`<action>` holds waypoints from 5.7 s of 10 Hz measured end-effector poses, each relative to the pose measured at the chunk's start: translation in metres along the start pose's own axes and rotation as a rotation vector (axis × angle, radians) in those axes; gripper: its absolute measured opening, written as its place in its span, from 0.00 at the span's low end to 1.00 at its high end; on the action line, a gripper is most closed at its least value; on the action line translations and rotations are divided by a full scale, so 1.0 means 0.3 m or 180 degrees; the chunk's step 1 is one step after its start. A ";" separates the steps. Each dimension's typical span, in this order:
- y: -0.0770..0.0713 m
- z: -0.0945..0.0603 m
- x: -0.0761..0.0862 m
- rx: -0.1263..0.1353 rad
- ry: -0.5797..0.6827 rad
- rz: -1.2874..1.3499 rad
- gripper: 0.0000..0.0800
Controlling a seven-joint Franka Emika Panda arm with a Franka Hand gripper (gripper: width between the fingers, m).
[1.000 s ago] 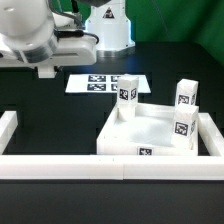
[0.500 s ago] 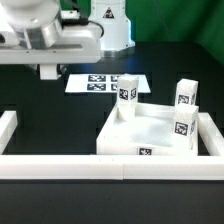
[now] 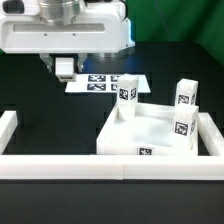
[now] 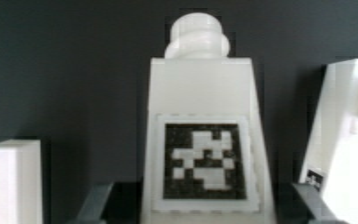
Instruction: Assemble square table
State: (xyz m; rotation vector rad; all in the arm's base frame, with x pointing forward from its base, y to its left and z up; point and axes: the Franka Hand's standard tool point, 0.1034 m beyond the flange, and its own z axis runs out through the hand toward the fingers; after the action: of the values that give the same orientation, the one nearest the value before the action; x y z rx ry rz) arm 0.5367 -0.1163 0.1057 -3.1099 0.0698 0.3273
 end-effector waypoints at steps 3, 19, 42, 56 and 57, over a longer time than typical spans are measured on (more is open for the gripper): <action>0.020 -0.002 0.025 -0.0124 0.0638 0.0004 0.36; -0.176 -0.163 0.247 -0.0194 0.1817 -0.0237 0.36; -0.299 -0.048 0.355 -0.0141 0.1884 -0.0330 0.36; -0.244 -0.072 0.328 -0.0092 0.2441 0.0064 0.36; -0.246 -0.069 0.327 -0.0093 0.2440 0.0063 0.36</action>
Offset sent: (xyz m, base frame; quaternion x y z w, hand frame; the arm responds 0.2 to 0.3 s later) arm 0.0182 0.0355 0.0023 0.0034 0.2083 0.0303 0.9776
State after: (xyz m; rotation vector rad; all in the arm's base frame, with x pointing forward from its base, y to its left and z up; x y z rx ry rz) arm 0.6403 -0.0473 0.1061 -3.0523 0.0995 -0.8713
